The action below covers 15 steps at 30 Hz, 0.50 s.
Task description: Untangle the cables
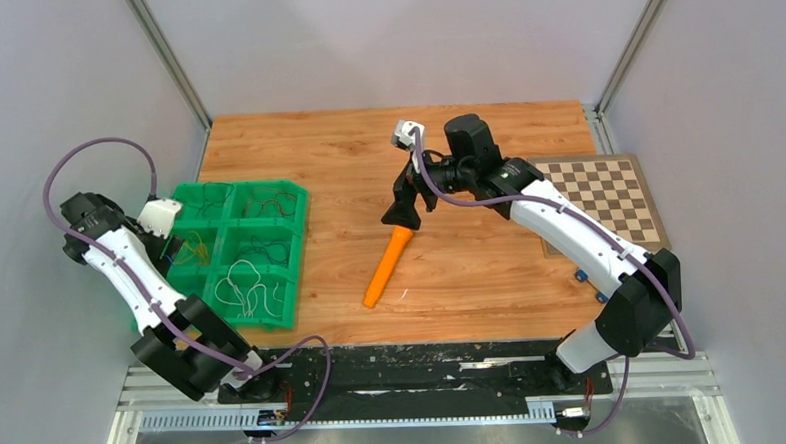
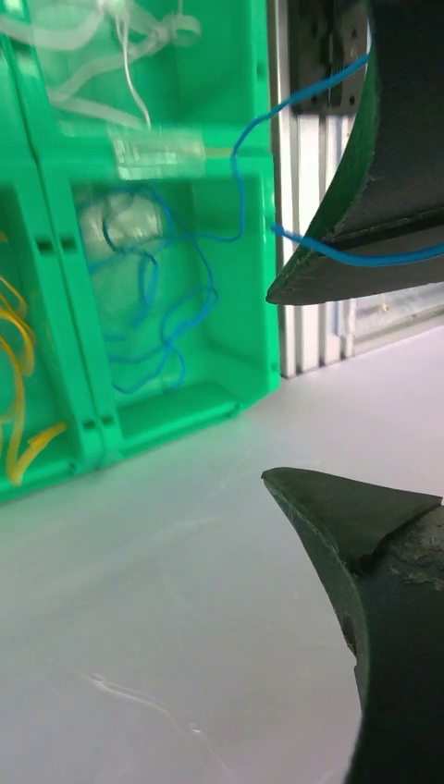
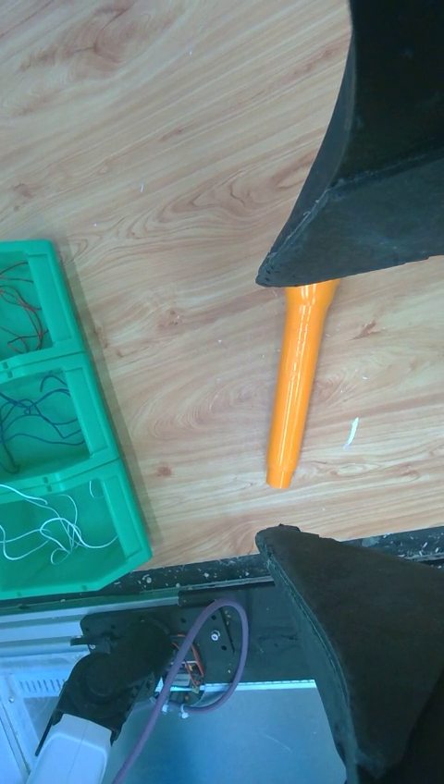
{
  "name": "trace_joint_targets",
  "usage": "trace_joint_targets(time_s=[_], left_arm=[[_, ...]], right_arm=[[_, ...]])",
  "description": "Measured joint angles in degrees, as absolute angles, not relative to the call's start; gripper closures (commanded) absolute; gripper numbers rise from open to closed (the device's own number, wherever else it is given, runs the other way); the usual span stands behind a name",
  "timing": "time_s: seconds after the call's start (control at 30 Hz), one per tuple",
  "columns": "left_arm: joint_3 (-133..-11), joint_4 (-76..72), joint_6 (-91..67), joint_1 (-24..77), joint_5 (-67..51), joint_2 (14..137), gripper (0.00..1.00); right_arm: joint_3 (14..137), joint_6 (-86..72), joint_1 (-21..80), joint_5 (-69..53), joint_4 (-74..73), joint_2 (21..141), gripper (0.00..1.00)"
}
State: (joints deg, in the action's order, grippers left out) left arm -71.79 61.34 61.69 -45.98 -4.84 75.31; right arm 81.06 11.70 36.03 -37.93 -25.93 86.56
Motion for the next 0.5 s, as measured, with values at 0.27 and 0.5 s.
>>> trace_joint_targets(time_s=[0.27, 0.5], left_arm=[[-77.2, 71.7, 59.2, -43.9, -15.5, 75.5, 0.27], [-71.8, 57.6, 58.0, -46.4, -1.5, 75.9, 0.08]], right_arm=[[81.0, 12.2, 35.0, -37.3, -26.1, 86.6, 0.0], [80.4, 13.1, 34.8, -36.8, -26.4, 85.8, 0.0]])
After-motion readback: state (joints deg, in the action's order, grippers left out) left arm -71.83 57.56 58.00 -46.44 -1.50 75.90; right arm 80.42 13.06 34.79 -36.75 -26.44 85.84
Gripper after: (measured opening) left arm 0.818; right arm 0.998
